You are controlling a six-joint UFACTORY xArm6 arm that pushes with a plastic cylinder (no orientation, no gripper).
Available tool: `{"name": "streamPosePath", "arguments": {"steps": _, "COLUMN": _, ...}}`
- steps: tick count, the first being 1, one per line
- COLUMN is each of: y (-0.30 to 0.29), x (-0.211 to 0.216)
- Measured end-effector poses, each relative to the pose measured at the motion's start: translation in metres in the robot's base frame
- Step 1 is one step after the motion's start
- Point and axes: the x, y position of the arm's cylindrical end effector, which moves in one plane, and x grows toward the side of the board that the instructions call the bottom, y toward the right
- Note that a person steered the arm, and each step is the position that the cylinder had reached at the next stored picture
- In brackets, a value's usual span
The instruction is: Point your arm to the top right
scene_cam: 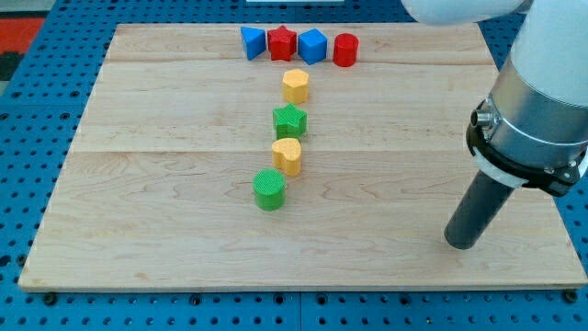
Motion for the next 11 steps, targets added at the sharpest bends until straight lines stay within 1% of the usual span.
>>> {"name": "streamPosePath", "arguments": {"steps": 2, "y": -0.001, "x": 0.0}}
{"name": "streamPosePath", "arguments": {"steps": 3, "y": 0.005, "x": -0.02}}
{"name": "streamPosePath", "arguments": {"steps": 5, "y": 0.03, "x": -0.177}}
{"name": "streamPosePath", "arguments": {"steps": 6, "y": 0.033, "x": -0.241}}
{"name": "streamPosePath", "arguments": {"steps": 7, "y": 0.035, "x": -0.259}}
{"name": "streamPosePath", "arguments": {"steps": 8, "y": 0.032, "x": -0.26}}
{"name": "streamPosePath", "arguments": {"steps": 9, "y": 0.027, "x": -0.278}}
{"name": "streamPosePath", "arguments": {"steps": 10, "y": 0.027, "x": -0.317}}
{"name": "streamPosePath", "arguments": {"steps": 11, "y": 0.005, "x": -0.343}}
